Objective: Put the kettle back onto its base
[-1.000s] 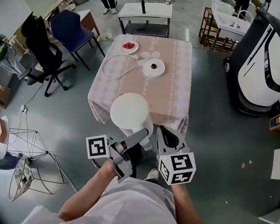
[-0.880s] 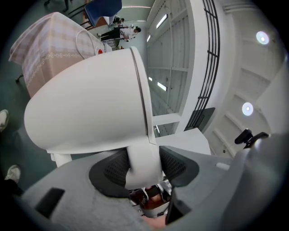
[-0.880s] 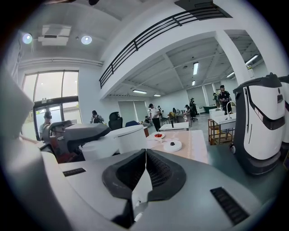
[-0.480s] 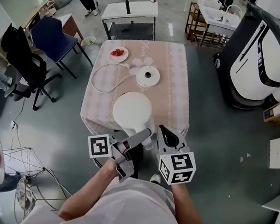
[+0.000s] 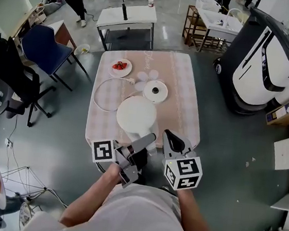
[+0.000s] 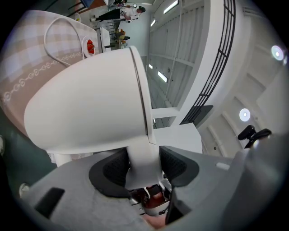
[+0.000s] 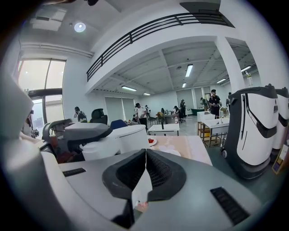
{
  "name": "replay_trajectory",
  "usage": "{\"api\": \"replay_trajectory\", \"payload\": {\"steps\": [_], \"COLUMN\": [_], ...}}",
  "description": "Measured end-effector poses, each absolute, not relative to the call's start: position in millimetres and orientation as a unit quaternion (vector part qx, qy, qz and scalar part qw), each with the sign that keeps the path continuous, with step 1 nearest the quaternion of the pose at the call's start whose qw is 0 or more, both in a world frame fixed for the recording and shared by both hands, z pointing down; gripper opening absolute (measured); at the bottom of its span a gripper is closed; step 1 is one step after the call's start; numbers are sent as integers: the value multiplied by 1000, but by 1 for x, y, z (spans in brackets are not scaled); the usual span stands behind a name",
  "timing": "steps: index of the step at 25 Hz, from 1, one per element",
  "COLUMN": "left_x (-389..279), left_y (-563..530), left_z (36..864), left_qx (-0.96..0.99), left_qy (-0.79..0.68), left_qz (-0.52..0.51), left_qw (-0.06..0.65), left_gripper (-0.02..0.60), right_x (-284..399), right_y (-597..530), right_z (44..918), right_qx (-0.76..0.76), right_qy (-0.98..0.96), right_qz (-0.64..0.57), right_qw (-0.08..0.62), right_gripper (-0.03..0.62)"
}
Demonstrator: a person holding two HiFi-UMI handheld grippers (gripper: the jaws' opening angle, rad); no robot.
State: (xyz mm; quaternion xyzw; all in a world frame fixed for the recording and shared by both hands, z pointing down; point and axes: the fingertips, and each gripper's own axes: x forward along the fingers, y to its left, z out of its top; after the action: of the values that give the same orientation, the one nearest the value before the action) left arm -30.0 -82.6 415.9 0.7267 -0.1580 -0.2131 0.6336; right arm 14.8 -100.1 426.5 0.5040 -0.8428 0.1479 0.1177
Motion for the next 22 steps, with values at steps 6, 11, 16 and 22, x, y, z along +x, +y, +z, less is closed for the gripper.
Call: {"api": "replay_trajectory", "payload": {"steps": [6, 11, 16, 22], "left_x": [-57, -74, -83, -76], "left_y": [-109, -127, -143, -163], "left_z": [410, 410, 412, 418], "left_qx": [738, 743, 741, 740], "left_qy": [-140, -137, -136, -139], "left_qz": [-206, -206, -207, -203], "left_qw": [628, 621, 624, 627], "left_gripper": [212, 212, 212, 213], "right_x": [-13, -27, -33, -26], "right_y": [-129, -145, -159, -175], "right_z": [418, 419, 420, 426], "right_qx": [512, 515, 517, 516], "right_qy": [-840, -838, -837, -837], "right_qz": [132, 127, 125, 128], "right_qw": [122, 126, 128, 126], "right_gripper": [5, 5, 5, 5]}}
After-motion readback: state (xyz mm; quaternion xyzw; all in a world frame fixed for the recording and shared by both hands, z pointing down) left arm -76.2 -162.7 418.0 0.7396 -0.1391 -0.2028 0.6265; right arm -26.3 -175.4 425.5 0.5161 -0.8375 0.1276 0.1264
